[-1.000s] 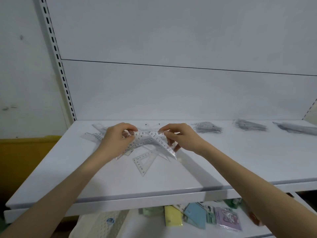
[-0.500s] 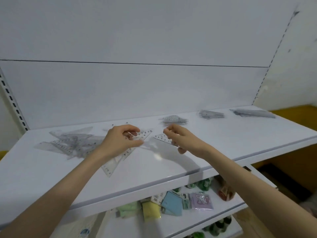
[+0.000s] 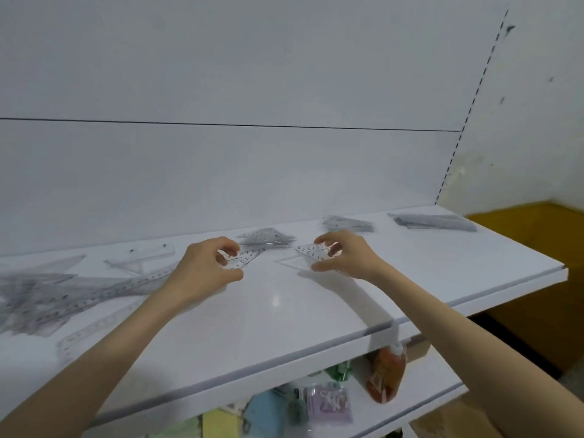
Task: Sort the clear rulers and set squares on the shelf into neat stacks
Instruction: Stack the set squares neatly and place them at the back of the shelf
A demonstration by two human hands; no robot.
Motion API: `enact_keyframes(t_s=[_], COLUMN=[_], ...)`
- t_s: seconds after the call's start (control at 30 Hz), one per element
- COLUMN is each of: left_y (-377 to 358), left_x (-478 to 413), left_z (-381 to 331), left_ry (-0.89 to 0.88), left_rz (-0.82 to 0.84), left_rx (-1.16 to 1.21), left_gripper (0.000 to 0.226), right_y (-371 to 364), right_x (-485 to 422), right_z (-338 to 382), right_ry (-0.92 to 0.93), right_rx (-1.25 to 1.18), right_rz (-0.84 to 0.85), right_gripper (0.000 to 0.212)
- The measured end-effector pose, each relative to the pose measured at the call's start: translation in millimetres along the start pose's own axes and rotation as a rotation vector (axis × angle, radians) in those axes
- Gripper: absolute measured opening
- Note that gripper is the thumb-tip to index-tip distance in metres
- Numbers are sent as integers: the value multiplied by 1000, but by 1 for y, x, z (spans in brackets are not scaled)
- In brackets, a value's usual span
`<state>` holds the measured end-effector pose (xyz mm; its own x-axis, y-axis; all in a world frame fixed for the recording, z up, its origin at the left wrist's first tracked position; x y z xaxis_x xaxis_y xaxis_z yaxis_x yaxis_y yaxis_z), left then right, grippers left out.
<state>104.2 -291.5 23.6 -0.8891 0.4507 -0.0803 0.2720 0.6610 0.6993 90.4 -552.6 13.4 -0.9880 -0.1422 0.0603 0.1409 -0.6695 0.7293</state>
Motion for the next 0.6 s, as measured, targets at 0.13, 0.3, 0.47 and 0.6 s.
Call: enact_keyframes(t_s=[0.13,0.3,0.47,0.6], left_y=[2,2,10,15], left_x=[-18,-20,-7,3], left_z=[-5,-1,8,10], left_ry=[56,203,288,307], left_rz=[-71,-145,-185,-200], left_rx=[-74,-181,-205,-246], left_gripper=[33,35,39,36], right_y=[10,-11,-42,-54], right_x=[-57,-117,-156,-163], right_z=[-3,24,43,39], right_ry=[102,259,307,317], right_rx=[47,138,283,229], right_rz=[81,191,279,356], right_gripper=[69,70,71,69])
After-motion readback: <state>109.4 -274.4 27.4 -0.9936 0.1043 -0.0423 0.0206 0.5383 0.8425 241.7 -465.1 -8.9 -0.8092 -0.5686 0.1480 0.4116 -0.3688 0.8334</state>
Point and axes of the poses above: each hand's wrist, its own x-axis away from the middle knuckle, its own y-axis out of the back of the hand, z = x × y, the point moved 9 cm from there along -x, towards the middle knuckle, and after that the axes turned 15 degrees about z, right-handed, at the moved point
